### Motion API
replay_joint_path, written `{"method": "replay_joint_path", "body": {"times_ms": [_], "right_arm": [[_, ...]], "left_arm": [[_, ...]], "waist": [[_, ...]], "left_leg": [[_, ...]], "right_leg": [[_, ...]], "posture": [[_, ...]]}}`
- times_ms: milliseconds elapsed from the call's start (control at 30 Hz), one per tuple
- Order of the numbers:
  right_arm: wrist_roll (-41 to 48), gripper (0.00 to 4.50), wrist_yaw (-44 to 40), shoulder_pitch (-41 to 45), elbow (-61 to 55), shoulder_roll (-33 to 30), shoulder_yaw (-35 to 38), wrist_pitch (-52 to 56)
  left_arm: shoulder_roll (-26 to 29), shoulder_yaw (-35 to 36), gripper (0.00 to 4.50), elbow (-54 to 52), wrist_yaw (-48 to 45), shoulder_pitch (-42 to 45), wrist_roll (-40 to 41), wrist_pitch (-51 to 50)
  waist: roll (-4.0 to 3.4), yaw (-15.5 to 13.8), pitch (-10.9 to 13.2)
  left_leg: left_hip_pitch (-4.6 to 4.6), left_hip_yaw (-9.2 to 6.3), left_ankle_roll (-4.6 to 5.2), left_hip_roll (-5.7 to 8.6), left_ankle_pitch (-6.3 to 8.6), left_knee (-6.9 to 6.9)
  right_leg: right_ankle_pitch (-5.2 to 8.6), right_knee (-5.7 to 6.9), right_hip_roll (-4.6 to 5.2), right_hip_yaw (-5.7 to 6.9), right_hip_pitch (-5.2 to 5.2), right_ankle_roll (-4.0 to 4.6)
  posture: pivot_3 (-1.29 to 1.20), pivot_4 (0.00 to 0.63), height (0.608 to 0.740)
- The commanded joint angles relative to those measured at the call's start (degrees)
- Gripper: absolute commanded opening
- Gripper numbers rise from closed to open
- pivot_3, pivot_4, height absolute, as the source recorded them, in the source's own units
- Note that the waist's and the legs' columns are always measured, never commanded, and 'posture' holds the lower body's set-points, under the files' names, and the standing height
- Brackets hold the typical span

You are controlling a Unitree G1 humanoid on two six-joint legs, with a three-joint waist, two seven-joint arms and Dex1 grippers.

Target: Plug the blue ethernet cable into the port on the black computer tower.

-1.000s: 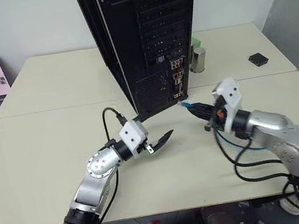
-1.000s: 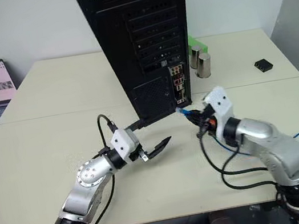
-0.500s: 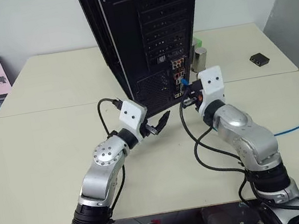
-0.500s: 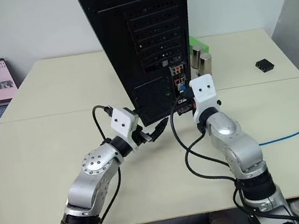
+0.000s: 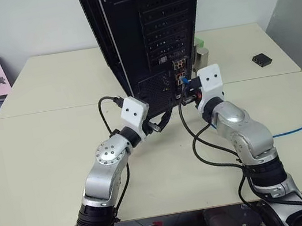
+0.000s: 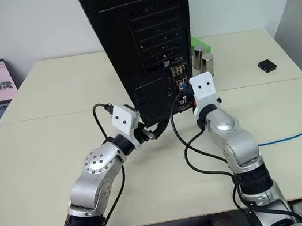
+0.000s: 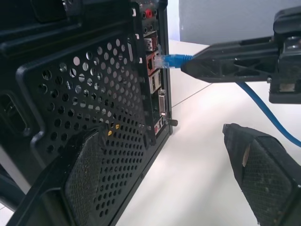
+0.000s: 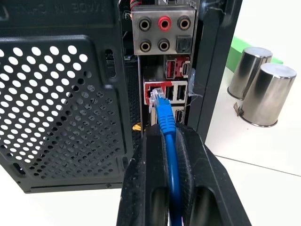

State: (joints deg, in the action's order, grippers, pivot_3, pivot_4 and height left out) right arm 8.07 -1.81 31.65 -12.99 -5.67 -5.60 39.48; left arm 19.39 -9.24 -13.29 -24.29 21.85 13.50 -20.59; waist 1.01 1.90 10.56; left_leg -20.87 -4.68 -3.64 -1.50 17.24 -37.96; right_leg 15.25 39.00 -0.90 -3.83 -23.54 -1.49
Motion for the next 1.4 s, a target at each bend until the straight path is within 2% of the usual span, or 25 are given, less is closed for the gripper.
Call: {"method": "replay_joint_path", "body": {"times_ms": [33, 933, 1400], "right_arm": [[-0.1, 0.0, -0.8, 1.8, -1.1, 0.5, 0.8, -1.3], [-0.3, 0.0, -1.3, 3.3, 2.0, 1.6, 3.1, -3.1], [-1.9, 0.0, -3.6, 4.1, 2.9, 1.0, 0.2, -3.3]], "left_arm": [[-0.4, 0.7, 4.16, -2.8, -0.3, -0.1, -0.5, 0.6], [-1.1, 0.5, 4.16, -2.7, -1.3, 0.1, -1.9, 1.1], [-1.3, 0.5, 4.16, -2.7, -1.9, -0.2, -2.8, 1.3]], "waist": [[0.0, 0.0, 0.0], [0.0, 0.0, 0.0], [0.0, 0.4, 0.0]], "left_leg": [[0.0, 0.0, 0.0, 0.0, 0.0, 0.0], [0.0, 0.01, 0.0, 0.0, 0.0, 0.01], [0.01, 0.03, 0.0, -0.01, 0.0, 0.01]], "right_leg": [[0.0, 0.0, 0.0, 0.0, 0.0, 0.0], [0.0, 0.0, 0.0, -0.02, -0.01, 0.0], [0.0, 0.0, -0.01, -0.04, -0.02, 0.0]], "posture": [[0.0, 0.15, 0.74], [0.0, 0.15, 0.74], [0.0, 0.15, 0.74]]}}
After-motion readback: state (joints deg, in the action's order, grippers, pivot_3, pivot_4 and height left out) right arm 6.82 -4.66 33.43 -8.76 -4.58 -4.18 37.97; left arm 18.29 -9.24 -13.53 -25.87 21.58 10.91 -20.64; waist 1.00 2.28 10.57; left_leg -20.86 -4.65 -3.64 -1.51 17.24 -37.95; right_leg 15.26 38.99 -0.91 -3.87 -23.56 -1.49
